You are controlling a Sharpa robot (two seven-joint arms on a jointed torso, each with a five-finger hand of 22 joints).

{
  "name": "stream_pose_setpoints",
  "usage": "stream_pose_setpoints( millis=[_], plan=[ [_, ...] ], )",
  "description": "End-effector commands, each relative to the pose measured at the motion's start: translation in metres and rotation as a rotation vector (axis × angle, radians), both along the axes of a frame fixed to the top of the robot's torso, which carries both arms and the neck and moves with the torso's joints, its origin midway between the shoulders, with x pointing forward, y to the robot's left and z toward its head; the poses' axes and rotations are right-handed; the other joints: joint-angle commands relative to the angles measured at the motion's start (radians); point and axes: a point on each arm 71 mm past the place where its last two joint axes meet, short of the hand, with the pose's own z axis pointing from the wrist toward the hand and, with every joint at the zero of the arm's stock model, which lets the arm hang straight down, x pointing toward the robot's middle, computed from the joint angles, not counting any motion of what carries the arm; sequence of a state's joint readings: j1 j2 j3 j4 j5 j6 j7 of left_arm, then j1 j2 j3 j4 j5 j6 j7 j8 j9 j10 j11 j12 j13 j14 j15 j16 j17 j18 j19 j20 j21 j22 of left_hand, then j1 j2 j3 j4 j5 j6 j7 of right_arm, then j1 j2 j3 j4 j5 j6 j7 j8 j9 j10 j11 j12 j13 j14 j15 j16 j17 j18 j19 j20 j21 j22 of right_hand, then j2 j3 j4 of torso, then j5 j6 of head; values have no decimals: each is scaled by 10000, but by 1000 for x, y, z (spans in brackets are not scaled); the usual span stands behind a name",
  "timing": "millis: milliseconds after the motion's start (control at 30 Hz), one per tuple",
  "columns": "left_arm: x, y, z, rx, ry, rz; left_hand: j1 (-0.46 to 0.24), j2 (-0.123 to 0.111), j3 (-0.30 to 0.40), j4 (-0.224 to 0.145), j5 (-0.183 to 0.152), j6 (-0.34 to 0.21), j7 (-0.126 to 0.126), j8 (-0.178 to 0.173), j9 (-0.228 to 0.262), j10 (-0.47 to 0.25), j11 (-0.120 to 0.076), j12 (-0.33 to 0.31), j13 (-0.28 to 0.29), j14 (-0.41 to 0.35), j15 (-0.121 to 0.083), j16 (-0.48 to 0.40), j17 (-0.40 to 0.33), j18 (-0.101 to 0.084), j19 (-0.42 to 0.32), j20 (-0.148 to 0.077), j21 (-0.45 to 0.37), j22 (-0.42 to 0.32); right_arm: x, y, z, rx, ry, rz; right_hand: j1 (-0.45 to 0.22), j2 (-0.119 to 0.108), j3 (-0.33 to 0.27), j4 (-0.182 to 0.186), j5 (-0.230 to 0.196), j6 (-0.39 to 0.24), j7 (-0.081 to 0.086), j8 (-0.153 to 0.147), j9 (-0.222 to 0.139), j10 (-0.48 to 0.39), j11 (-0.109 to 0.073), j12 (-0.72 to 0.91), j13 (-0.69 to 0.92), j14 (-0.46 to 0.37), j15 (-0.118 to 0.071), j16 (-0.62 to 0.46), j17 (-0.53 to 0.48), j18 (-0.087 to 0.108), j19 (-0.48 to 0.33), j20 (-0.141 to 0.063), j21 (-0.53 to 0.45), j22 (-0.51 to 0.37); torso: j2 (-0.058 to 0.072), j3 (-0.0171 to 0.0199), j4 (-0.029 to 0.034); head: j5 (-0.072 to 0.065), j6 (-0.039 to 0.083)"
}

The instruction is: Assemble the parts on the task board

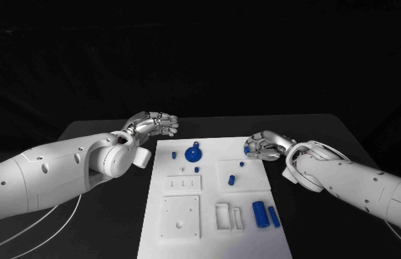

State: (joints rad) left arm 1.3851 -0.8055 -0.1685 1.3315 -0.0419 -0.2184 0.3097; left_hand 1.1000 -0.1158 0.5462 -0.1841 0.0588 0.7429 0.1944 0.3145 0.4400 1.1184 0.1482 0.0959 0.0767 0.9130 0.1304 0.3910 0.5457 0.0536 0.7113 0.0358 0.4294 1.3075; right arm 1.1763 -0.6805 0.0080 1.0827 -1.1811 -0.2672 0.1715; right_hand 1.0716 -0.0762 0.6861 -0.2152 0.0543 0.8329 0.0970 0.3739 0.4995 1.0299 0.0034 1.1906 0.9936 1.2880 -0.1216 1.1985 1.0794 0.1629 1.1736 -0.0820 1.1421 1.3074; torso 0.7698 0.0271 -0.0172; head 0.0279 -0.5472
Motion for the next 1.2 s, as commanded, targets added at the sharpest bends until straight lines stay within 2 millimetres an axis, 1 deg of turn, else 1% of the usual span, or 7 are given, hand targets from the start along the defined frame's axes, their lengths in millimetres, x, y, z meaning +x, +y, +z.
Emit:
stream_pose_setpoints(
  millis=[33,267,467,600,800,1100,1200],
  plan=[
    [-1,-2,1,-35,-67,-151,-44,27,-25,-60,15,47,72,7,-14,24,24,-12,-16,23,22,-30,13,157,-19,-37,11,193,0,1,-1,-92,-7,-1,-76,43,57,10,-53,2090,-126,52,29,-238,-282,18,14,1,-99,-45,15,989,20,-51,64,146,5,1,-3,4,4],
    [-1,-2,1,-31,-67,-139,-44,25,-25,-62,15,45,73,6,-16,24,25,-13,-17,23,22,-30,15,157,-19,-37,12,193,0,1,-2,-245,53,-73,-108,13,64,1,-53,2046,-131,71,103,-256,-288,1,14,-8,-107,-54,14,989,15,-51,59,143,4,4,-1,5,-3],
    [0,-2,1,-29,-65,-139,-45,24,-26,-63,14,43,74,4,-17,24,25,-13,-17,23,22,-31,16,156,-19,-37,12,193,0,1,-2,-238,-2,-126,-185,-288,-116,-169,-36,1854,-96,8,176,-281,-258,-26,13,-12,-83,-61,15,989,21,-63,74,148,1,11,-7,9,-12],
    [0,-1,1,-25,-63,-131,-45,22,-26,-64,14,41,75,3,-18,23,25,-14,-18,23,22,-32,16,156,-19,-37,12,193,0,1,-2,-236,-9,-130,-484,-443,-681,-407,79,1686,-18,-129,174,-310,-181,-38,25,-11,-12,-65,17,989,8,-70,76,149,5,9,-6,0,-10],
    [0,-2,1,-25,-60,-137,-46,19,-27,-65,14,36,77,0,-20,21,26,-16,-19,22,23,-33,17,156,-20,-37,11,193,0,2,-2,-215,-75,-130,-598,-453,-1195,-697,267,1505,53,-310,142,-347,-122,-60,34,-26,47,-80,19,989,-22,-96,38,134,5,9,-5,2,-7],
    [0,-2,1,-24,-48,-144,-47,18,-27,-65,14,30,82,-4,-23,19,28,-19,-21,21,23,-36,19,155,-21,-36,11,193,0,3,-2,-203,-98,-116,-567,-436,-1263,-707,266,1468,70,-356,128,-350,-105,-63,36,-27,62,-83,19,989,-25,-103,25,129,5,7,-7,15,-19],
    [0,-2,1,-22,-38,-150,-48,19,-26,-65,14,29,83,-5,-23,19,28,-19,-22,21,23,-36,20,155,-21,-36,11,193,0,3,-2,-206,-76,-96,-422,-356,-1230,-700,83,1488,74,-384,123,-347,-100,-66,37,-25,68,-88,18,989,-25,-113,5,121,8,5,-1,16,-14]
  ],
)
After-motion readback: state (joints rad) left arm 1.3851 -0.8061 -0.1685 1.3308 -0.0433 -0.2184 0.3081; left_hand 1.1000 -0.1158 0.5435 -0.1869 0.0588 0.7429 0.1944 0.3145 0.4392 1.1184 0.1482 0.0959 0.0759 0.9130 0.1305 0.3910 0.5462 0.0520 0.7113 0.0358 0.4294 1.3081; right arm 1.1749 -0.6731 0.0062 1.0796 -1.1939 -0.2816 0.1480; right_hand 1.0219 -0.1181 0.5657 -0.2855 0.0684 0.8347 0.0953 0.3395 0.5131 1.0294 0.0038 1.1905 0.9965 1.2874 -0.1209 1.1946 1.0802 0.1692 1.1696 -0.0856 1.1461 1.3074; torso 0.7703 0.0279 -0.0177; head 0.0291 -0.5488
